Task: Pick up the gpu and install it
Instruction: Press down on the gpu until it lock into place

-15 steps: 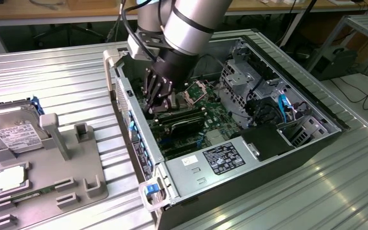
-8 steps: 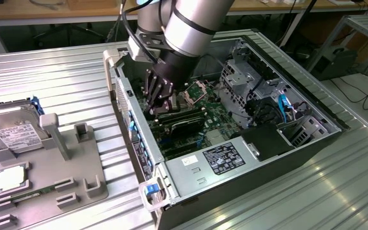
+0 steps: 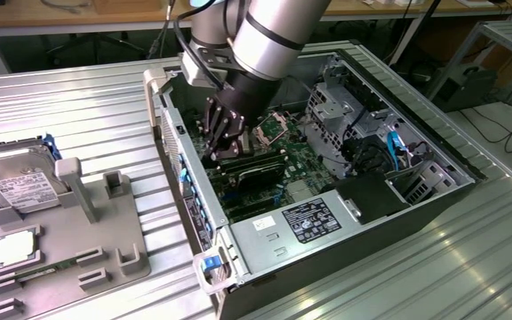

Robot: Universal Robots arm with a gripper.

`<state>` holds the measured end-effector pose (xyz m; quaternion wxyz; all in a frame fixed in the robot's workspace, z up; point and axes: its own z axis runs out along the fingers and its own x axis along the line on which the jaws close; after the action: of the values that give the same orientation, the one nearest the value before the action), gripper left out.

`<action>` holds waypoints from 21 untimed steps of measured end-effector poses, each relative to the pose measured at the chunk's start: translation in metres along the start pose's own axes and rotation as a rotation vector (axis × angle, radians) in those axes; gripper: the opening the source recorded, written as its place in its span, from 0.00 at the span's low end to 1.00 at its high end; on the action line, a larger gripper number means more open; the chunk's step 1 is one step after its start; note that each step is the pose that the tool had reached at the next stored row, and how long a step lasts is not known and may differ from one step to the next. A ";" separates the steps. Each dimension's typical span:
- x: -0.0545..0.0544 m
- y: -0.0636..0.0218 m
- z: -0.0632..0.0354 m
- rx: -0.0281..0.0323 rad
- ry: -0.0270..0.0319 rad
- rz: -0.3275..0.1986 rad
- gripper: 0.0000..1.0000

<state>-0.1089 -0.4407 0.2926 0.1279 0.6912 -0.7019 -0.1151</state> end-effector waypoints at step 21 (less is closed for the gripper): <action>0.004 0.0046 0.0036 -0.0089 -0.0069 -0.003 0.11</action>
<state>-0.1145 -0.4446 0.2908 0.1283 0.6911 -0.7009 -0.1207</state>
